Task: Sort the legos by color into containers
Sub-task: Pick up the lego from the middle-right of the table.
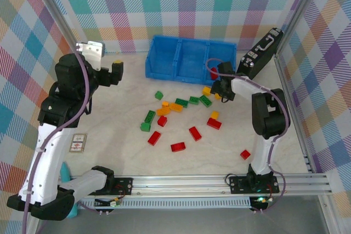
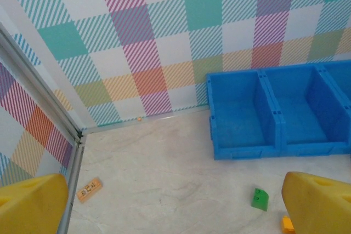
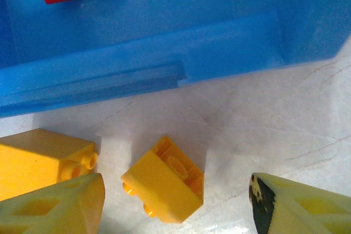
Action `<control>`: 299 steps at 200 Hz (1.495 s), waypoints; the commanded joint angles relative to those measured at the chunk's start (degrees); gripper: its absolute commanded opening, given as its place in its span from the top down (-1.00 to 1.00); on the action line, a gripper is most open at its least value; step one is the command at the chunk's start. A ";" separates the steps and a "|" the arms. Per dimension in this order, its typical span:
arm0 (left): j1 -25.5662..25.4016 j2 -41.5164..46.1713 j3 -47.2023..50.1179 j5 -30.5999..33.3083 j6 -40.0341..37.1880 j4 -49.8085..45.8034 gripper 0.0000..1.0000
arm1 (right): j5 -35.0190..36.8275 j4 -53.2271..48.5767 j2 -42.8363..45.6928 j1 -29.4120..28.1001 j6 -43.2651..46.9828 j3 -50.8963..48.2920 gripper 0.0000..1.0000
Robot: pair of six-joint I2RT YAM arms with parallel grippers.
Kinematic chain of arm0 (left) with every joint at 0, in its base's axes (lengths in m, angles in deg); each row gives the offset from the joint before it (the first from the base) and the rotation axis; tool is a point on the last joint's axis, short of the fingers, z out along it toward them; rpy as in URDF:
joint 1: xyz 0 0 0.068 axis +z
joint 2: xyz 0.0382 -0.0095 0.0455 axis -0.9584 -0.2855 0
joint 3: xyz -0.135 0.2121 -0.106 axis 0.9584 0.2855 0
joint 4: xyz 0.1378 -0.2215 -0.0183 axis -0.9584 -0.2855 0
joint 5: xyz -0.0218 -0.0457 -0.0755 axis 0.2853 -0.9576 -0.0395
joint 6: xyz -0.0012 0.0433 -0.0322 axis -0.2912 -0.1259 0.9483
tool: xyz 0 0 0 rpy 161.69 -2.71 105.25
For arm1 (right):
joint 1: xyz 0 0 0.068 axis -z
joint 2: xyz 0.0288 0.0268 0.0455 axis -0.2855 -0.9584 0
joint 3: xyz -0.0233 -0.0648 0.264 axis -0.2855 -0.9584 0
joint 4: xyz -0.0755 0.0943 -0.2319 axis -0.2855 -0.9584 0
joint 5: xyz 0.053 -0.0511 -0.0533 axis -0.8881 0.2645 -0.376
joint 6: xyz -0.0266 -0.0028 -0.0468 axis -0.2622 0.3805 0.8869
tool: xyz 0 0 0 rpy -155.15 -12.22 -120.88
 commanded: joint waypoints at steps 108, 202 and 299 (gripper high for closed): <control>-0.39 -0.53 0.53 1.47 -1.23 1.80 -1.00 | -0.94 3.72 -6.93 1.85 -1.85 1.00 -0.28; -0.39 0.19 1.91 1.82 -2.06 2.63 -1.00 | -1.75 0.50 -8.14 1.89 1.66 3.18 0.16; -0.30 4.92 6.60 1.90 -2.80 7.63 -1.00 | -1.98 -6.89 2.08 -1.36 8.39 0.34 0.29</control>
